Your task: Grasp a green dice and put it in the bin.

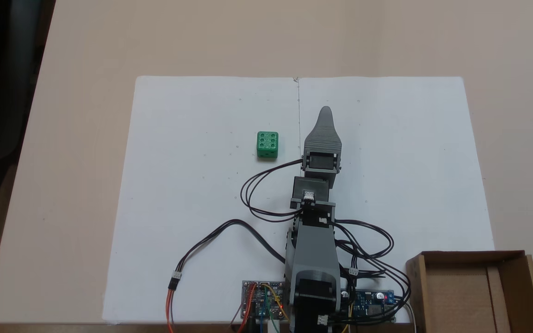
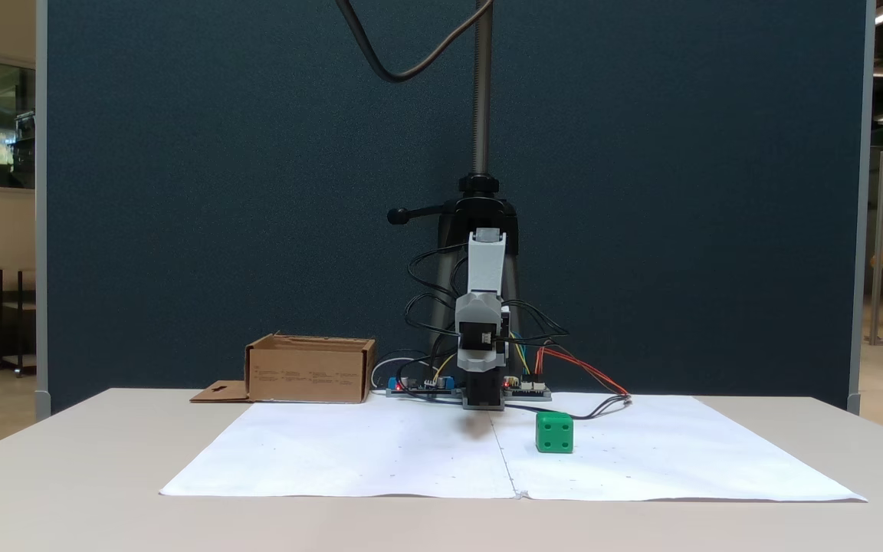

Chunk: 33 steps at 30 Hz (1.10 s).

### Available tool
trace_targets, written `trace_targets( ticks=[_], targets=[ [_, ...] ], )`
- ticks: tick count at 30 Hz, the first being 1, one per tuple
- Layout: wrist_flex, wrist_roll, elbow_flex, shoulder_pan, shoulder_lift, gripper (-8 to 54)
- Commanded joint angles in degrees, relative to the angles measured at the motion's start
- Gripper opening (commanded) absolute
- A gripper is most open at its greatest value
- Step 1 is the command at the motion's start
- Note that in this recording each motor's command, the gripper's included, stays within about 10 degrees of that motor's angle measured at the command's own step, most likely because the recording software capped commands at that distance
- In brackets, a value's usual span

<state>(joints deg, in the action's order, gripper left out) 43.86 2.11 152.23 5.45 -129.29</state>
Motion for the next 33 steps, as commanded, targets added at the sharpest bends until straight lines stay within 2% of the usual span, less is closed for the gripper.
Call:
trace_targets(
  ticks=[1, 16, 21, 24, 33],
  targets=[
    [10.0, 3.43, 10.0, -2.2, -6.24, 44.7],
    [10.09, 3.43, 10.0, -1.58, -6.42, 43.9],
    [10.09, 6.24, 10.0, 0.0, -6.33, 38.8],
    [6.68, 6.24, -9.23, 0.35, -6.5, 38.8],
    [-28.98, 6.06, -31.99, 0.09, -6.42, 38.8]
  ],
)
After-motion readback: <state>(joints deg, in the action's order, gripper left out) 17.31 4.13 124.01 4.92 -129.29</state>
